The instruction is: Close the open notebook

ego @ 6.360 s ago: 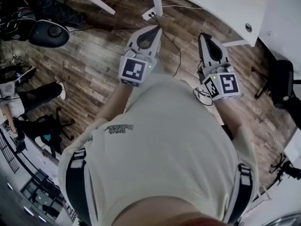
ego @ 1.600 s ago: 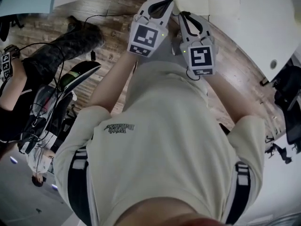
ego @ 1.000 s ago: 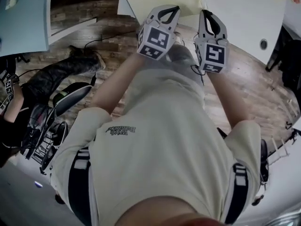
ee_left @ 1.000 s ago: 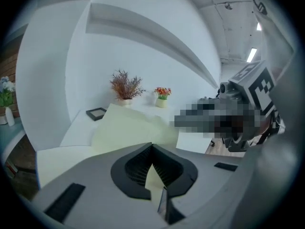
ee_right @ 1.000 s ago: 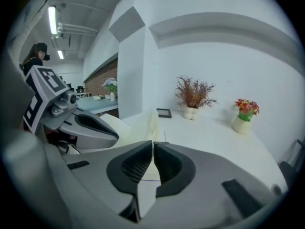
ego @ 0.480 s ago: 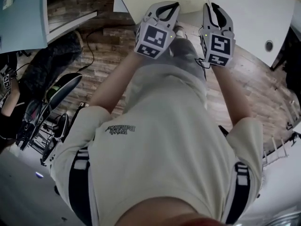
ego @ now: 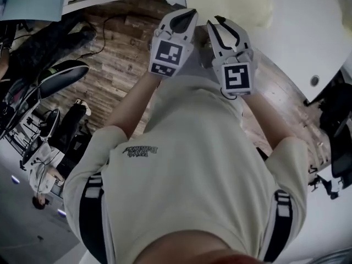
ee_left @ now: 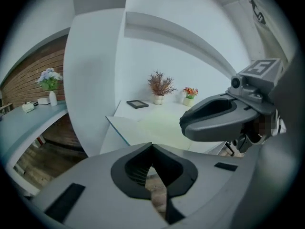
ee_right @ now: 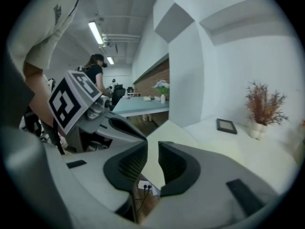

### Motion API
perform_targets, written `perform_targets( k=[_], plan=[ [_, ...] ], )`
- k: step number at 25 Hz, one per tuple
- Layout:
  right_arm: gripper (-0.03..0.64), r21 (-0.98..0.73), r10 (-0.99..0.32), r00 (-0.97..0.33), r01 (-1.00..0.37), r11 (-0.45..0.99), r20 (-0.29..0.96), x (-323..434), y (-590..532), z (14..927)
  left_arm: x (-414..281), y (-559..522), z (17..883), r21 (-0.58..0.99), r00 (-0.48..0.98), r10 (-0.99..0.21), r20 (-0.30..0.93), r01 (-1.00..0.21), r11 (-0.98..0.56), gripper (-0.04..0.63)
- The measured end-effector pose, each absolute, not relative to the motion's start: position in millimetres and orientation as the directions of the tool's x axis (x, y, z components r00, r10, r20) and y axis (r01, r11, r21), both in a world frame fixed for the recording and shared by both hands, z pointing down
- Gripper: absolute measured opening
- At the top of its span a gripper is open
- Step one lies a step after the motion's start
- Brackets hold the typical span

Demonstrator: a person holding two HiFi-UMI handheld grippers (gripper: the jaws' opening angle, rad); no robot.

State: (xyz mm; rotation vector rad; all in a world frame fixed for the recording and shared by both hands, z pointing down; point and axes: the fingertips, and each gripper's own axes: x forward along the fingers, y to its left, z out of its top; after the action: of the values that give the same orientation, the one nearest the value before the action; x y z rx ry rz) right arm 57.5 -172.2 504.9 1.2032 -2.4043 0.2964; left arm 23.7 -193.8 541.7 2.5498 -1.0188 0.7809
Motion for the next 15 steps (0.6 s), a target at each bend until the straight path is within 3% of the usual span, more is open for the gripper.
perform_targets(
  k=[6,12,14,15],
  plan=[
    [0.074,0.09,-0.616,-0.565,-0.692,0.716,0.55,9,-159,541,-18,-184,555,0.079,0.546,-0.585,0.6,-0.768,-0.635,0.014],
    [0.074,0.093,-0.585,-0.595,-0.653,0.752,0.55,-4,-159,543,-27,-180,559,0.082,0.541,-0.589,0.6,-0.774,-0.628,0.014],
    [0.162,0.086,-0.57,-0.597,-0.644,0.76,0.564,-6,-157,545,-26,-181,559,0.082,0.544,-0.587,0.6,-0.771,-0.631,0.014],
    [0.169,0.088,-0.576,-0.59,-0.652,0.754,0.566,-6,-157,545,-25,-181,559,0.082,0.546,-0.585,0.6,-0.769,-0.634,0.014]
  ],
)
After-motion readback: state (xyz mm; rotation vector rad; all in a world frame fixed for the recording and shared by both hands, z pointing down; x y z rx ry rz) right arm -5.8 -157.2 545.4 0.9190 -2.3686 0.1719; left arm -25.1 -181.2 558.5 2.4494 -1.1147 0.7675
